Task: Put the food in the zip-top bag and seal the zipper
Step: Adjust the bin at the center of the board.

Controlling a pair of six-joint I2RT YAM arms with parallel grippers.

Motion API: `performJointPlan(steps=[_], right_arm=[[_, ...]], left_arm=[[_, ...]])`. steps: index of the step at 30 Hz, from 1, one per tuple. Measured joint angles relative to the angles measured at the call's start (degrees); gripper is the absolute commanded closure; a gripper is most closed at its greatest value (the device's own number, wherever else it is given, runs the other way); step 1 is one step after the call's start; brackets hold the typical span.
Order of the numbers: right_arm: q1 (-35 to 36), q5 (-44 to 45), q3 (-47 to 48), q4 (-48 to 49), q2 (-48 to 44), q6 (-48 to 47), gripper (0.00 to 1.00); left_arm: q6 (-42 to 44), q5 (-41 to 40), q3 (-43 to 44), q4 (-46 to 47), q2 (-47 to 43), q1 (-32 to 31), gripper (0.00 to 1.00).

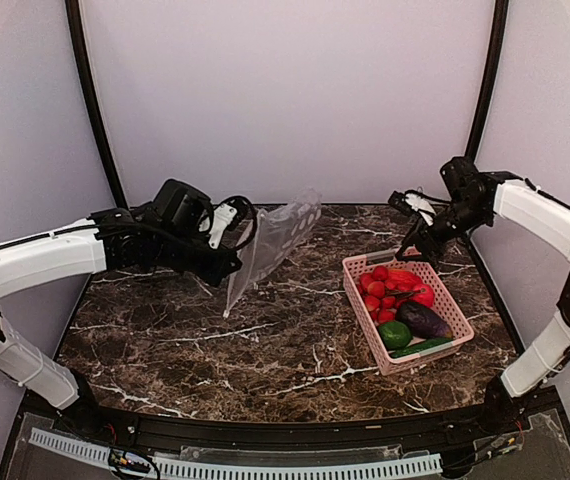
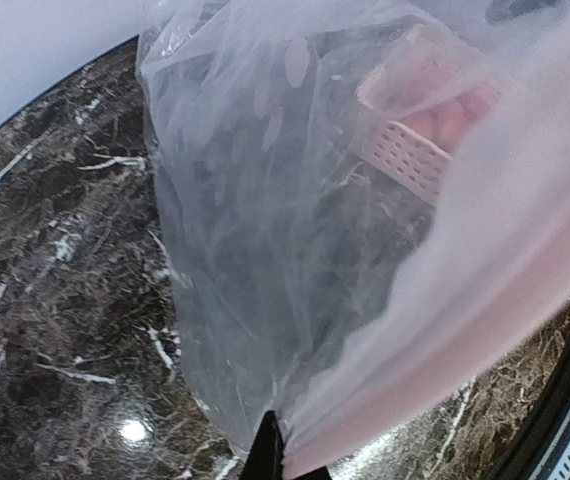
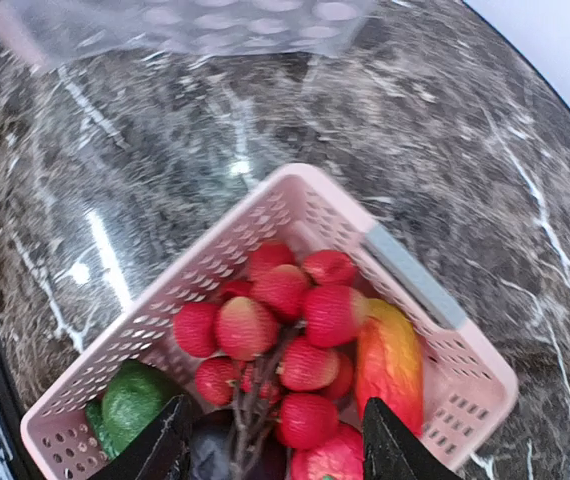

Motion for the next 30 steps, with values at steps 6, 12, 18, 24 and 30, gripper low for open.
performJointPlan(steps=[6,12,18,24,30], right_arm=[[-4.4,8.9,-0.2,7.3,2.4,9.8,0.52],[-5.5,19.5,-5.9,10.8,4.0,14.8,0.55],[-6.1,25.7,-8.1,12.5,5.0,17.4,0.64],[-6.6,27.8,-8.0,13.9,7.5,20.2,0.91],[-7.3,29.1,-5.1,13.3,11.0,26.5,1.0]], left_arm=[[-5.8,7.5,-7.6,5.9,-0.1,0.0,0.99],[-9.7,10.9,-10.6,10.6,-0.1,0.0,0.99],[-12.8,11.0,-12.0,14.4,-0.2,0.0,0.99],[-15.5,10.4,-12.8,16.4,-0.2,-0.6,0.99],[-16.0,9.3,-12.8,17.5,-0.2,-2.6,0.99]])
